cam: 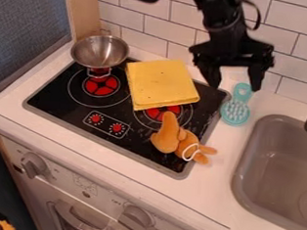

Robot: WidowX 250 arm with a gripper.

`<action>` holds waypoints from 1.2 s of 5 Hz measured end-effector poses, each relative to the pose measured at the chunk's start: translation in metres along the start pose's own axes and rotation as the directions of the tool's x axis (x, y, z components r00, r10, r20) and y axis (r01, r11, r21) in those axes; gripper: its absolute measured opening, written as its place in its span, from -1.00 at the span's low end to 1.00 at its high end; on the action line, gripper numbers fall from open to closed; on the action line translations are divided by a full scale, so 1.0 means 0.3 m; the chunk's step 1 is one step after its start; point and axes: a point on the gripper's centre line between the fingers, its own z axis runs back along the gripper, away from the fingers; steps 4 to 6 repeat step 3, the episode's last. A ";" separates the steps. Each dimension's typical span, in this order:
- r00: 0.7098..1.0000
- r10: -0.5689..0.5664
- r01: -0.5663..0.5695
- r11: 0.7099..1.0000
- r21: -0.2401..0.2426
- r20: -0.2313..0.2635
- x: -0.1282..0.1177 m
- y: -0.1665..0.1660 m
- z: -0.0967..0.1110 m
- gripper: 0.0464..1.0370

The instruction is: Put the blue brush in the pot on the left burner

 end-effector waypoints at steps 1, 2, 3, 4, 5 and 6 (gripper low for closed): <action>0.999 -0.014 0.014 1.000 -0.015 0.030 -0.005 -0.020 0.069 0.92; 0.998 -0.035 0.036 0.999 -0.029 0.057 -0.012 -0.041 0.141 0.92; 0.998 -0.037 0.038 0.999 -0.029 0.057 -0.014 -0.041 0.143 0.92; 0.998 -0.037 0.038 0.999 -0.029 0.057 -0.014 -0.041 0.143 0.92; 0.998 -0.037 0.038 0.999 -0.029 0.057 -0.014 -0.041 0.143 0.92; 0.998 -0.037 0.038 0.999 -0.029 0.057 -0.014 -0.041 0.143 0.92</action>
